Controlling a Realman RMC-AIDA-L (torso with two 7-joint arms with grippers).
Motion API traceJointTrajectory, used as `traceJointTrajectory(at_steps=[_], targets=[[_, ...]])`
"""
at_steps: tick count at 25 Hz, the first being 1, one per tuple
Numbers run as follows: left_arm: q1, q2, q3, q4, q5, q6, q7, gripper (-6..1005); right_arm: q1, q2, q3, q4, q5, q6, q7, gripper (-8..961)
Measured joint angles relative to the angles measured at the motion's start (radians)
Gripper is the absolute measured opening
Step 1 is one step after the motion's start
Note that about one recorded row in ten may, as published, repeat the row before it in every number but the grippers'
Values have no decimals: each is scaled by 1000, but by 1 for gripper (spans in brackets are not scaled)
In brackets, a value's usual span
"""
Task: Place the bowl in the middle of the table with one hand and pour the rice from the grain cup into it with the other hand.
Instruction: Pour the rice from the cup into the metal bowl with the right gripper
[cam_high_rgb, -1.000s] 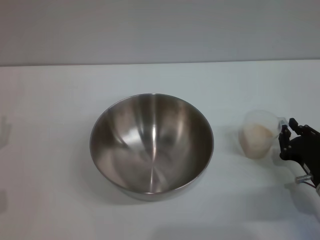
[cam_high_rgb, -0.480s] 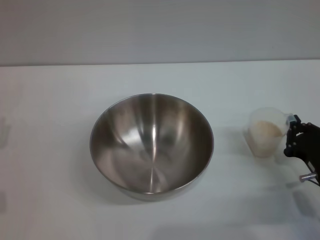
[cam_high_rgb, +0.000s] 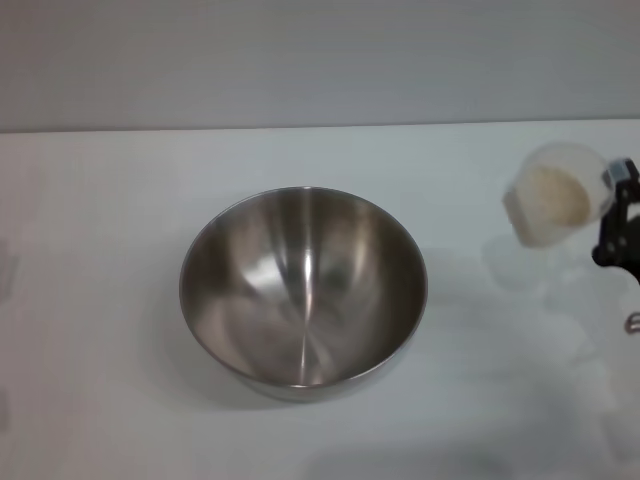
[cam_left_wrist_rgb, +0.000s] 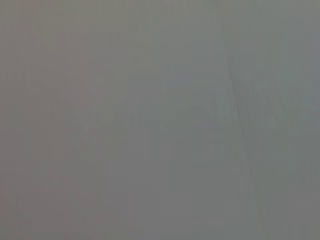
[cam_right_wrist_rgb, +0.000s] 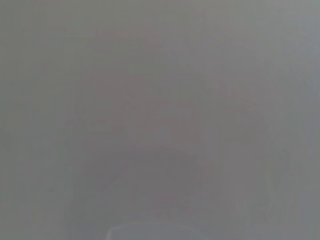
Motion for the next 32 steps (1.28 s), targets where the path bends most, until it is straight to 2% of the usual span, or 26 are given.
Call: traceJointTrajectory(at_steps=[2, 4, 5, 6, 7, 11, 12, 13, 16, 17, 18, 23, 32], targets=[[1, 0, 0, 0, 0, 0, 0, 833, 47, 0, 0, 2, -4, -8, -60, 5], [2, 0, 0, 1, 0, 0, -1, 833, 63, 1, 0, 4, -6, -5, -76, 5], [2, 0, 1, 1, 0, 0, -3, 833, 98, 1, 0, 8, -17, 8, -103, 5], [2, 0, 1, 1, 0, 0, -3, 833, 98, 1, 0, 8, -17, 8, -103, 5], [2, 0, 1, 1, 0, 0, -3, 833, 135, 1, 0, 16, -34, 21, -130, 5], [5, -1, 3, 3, 1, 0, -25, 833, 169, 1, 0, 44, -78, 38, -214, 5], [6, -2, 3, 7, 4, 1, -38, 833, 179, 1, 1, 90, -114, 59, -332, 5], [7, -1, 3, 10, 5, 1, -43, 833, 179, 1, 1, 90, -114, 59, -332, 5], [10, -1, 4, 11, 5, 2, -49, 833, 185, 1, 1, 173, -144, 123, -602, 4], [10, -1, 7, 11, 5, 3, -49, 833, 185, 2, 4, 231, -166, 173, -815, 4], [10, -2, 10, 11, 4, 3, -50, 833, 185, 2, 4, 231, -166, 173, -815, 4], [10, -2, 14, 11, 0, 2, -50, 833, 160, 7, 13, 352, -178, 234, -1276, 4], [13, -2, 15, 8, 1, 2, -51, 833, 111, 9, 12, 412, -260, 202, -1728, 4]])
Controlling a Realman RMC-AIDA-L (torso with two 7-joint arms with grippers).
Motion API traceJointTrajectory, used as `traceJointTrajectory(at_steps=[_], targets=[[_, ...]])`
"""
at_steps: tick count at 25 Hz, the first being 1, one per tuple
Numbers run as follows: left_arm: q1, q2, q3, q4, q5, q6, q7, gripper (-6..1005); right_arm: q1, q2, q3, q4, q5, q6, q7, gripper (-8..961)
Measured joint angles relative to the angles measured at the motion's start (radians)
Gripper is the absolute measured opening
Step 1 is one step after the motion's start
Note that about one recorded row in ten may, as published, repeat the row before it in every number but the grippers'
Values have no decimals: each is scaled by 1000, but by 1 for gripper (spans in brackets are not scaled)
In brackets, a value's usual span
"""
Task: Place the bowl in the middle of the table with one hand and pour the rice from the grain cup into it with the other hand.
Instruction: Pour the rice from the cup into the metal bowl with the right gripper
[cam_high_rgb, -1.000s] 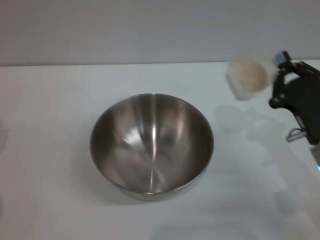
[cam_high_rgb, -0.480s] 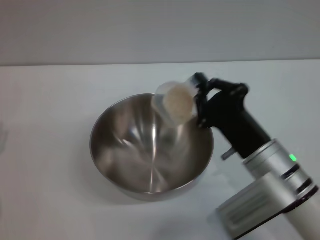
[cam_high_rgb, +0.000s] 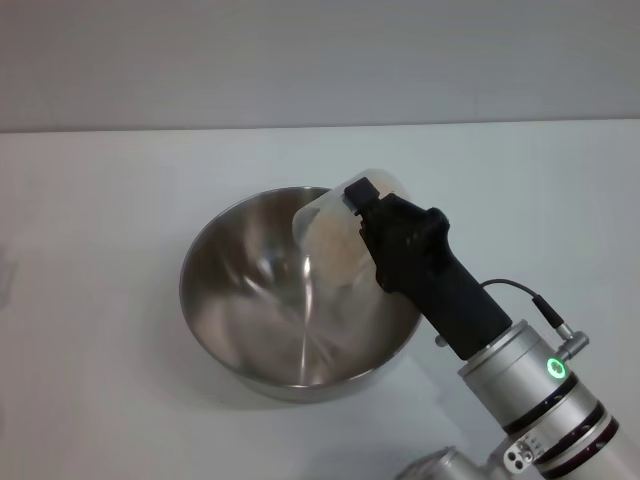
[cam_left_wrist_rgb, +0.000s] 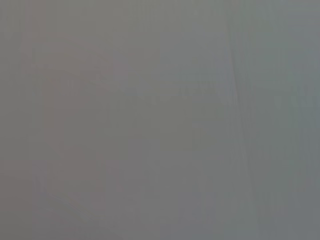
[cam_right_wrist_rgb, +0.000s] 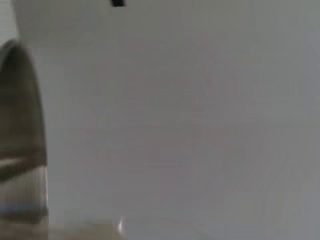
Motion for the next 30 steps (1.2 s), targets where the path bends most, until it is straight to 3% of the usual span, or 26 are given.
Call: traceJointTrajectory(at_steps=[5, 19, 30], targets=[[5, -2, 6, -4, 3, 1, 0, 833, -9, 0, 0, 17, 3, 1, -203, 4], [10, -3, 22, -8, -1, 7, 0, 833, 0, 1, -10, 31, -7, 30, -538, 5], [8, -3, 23, -8, -2, 7, -3, 833, 9, 1, -2, 42, -63, 99, -685, 5]])
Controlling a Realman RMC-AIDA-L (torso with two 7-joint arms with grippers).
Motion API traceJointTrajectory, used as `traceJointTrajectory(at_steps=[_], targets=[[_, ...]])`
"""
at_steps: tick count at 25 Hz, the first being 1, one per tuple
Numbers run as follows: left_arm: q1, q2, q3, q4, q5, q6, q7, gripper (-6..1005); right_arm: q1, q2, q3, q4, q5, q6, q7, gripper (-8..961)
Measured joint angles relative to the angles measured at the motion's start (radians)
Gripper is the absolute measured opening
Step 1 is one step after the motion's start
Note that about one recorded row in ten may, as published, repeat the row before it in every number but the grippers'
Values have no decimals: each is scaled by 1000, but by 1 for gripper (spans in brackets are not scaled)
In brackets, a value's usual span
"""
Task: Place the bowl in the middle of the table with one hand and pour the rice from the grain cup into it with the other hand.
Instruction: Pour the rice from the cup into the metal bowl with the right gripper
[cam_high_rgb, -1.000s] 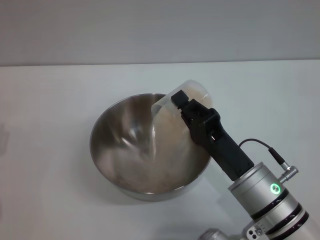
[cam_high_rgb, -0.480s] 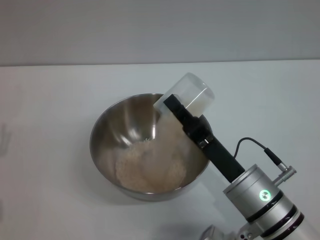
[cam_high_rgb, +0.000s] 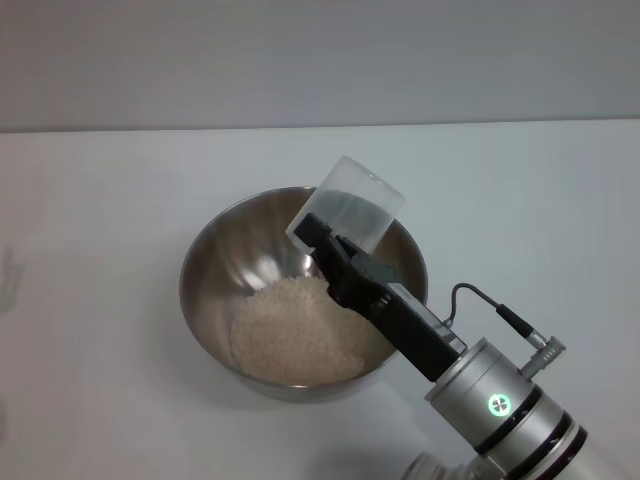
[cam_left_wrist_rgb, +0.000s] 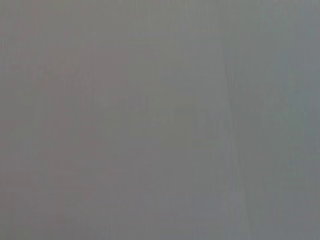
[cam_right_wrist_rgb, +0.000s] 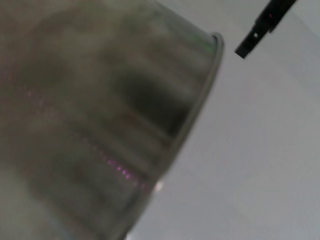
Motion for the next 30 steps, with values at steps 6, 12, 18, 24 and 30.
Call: traceJointTrajectory(at_steps=[6, 12, 18, 24, 30], targets=[[1, 0, 0, -1, 1, 0, -22, 833, 4, 0, 2, -4, -1, 18, -87, 5], [1, 2, 0, -1, 4, -1, -23, 833, 20, 0, -4, -19, -1, 25, -133, 5], [1, 2, 0, -1, 6, -1, -23, 833, 26, 0, -7, -24, -1, 32, -142, 5], [3, 2, 0, -1, 6, 0, -23, 833, 27, 0, -5, -27, -16, 33, -143, 4], [3, 2, 0, -1, 6, 1, -23, 833, 28, 0, 0, -30, -27, 43, -182, 4]])
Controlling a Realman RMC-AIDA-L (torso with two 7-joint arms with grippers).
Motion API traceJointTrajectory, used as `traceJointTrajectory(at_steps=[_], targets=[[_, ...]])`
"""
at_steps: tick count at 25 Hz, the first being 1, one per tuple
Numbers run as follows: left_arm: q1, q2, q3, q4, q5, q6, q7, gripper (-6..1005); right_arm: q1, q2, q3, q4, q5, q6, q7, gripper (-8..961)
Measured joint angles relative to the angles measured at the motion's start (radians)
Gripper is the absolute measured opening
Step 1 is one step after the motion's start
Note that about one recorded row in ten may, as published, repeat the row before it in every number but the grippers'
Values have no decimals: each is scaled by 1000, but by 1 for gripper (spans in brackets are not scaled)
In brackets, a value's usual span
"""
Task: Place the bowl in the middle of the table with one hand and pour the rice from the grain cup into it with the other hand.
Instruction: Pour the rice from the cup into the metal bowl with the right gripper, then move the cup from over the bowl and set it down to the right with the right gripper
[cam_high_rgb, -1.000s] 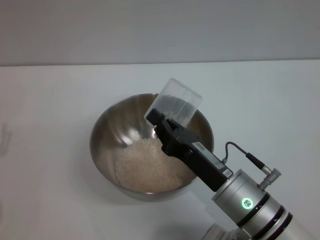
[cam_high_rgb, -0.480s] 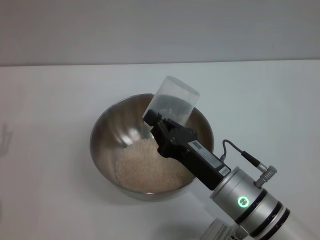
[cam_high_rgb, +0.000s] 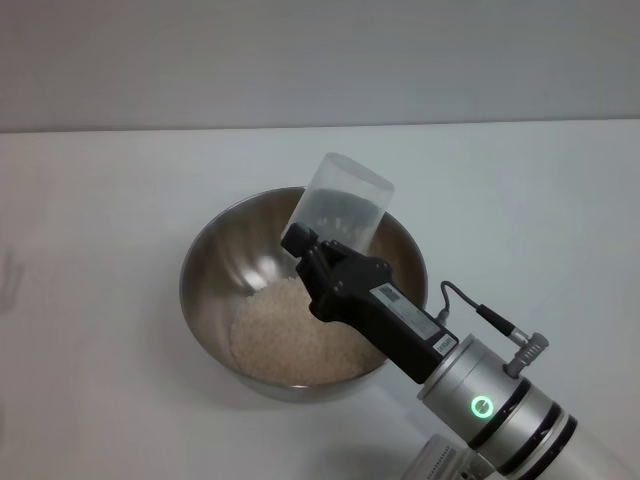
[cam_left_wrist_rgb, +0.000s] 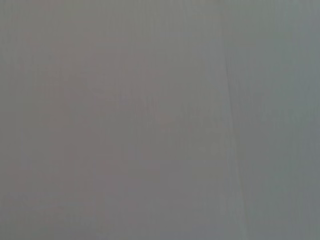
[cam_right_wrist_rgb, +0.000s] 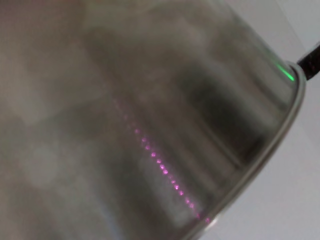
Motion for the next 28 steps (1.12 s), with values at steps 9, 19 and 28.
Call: traceJointTrajectory(at_steps=[9, 19, 28], targets=[[1, 0, 0, 0, 0, 0, 0, 834, -2, 0, 3, 9, -1, -1, 42, 4], [2, -1, 3, 0, 0, 0, 0, 834, -28, 0, 73, 57, 8, -163, 630, 4], [3, -2, 3, 0, 0, 2, 0, 834, -95, 0, 198, 81, 14, -228, 1186, 4]])
